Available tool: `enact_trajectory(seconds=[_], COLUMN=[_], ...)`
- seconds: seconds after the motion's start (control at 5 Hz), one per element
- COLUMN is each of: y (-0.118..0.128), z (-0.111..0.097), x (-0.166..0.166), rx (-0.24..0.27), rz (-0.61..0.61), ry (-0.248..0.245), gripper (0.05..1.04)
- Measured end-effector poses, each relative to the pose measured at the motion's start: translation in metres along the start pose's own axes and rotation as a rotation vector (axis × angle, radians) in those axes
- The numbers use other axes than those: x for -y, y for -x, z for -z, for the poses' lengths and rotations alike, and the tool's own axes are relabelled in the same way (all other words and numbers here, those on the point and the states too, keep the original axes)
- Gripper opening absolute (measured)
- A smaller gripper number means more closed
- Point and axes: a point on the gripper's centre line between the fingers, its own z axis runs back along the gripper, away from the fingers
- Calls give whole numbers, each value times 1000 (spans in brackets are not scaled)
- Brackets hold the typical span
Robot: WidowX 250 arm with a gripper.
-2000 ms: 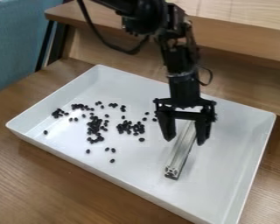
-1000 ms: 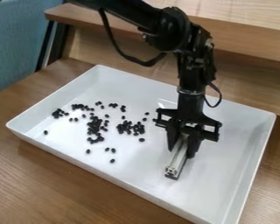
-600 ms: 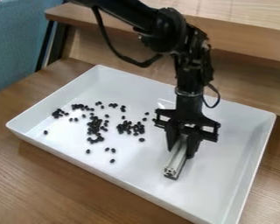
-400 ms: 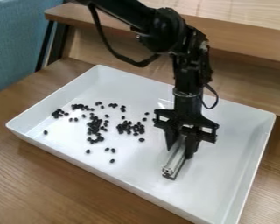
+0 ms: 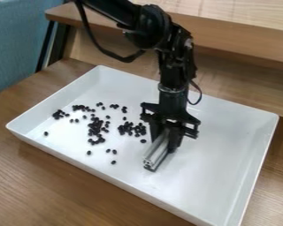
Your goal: Sweep into pile
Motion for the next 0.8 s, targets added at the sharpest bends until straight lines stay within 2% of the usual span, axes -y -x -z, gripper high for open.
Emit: enact_trajectory(seconds=[0.2, 0.4, 0.8], y=[0, 2, 3], z=[1, 3, 8], x=[-14, -45, -97], rx=[-2, -10, -3], rz=[2, -38, -102], ry=[-14, -11, 22], gripper=[398, 399, 398])
